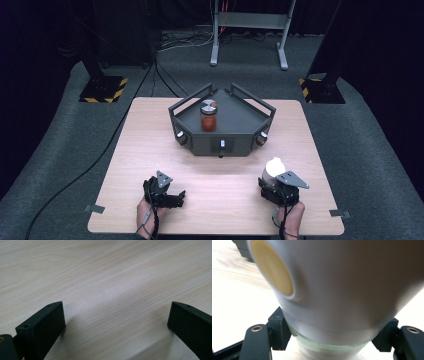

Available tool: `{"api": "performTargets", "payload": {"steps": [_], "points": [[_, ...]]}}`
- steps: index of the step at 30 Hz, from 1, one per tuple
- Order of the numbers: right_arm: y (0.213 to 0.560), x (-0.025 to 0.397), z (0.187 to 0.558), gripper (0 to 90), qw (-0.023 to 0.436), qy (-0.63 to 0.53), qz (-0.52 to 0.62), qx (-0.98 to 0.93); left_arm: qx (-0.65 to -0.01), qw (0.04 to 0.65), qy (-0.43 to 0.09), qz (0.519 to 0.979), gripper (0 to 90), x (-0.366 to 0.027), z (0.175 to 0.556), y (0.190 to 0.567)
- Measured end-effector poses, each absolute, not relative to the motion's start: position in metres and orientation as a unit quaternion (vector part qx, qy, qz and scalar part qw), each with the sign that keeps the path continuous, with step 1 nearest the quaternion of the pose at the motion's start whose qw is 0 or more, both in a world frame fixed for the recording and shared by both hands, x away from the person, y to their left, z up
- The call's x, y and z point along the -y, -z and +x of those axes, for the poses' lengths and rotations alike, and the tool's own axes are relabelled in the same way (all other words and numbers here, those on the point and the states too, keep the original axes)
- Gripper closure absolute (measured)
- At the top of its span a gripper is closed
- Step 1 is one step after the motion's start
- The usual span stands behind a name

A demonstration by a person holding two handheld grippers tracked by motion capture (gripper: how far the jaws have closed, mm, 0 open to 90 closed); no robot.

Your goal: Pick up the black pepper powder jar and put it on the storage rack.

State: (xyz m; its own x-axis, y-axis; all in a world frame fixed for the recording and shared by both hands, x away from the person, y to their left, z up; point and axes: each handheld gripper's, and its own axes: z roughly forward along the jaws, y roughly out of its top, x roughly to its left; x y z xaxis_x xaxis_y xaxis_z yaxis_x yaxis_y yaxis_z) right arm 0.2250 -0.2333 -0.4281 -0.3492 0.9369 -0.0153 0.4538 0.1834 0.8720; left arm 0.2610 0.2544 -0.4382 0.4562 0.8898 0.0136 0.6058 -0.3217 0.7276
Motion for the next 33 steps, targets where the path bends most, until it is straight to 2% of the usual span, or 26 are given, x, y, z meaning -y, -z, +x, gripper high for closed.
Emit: {"api": "performTargets", "payload": {"steps": [33], "points": [[0.396,0.225,0.247,29.6,0.297,-0.421,0.467,-0.719,-0.466,0.337,-0.205,0.792,1.5,-0.258,0.264,0.438]]}}
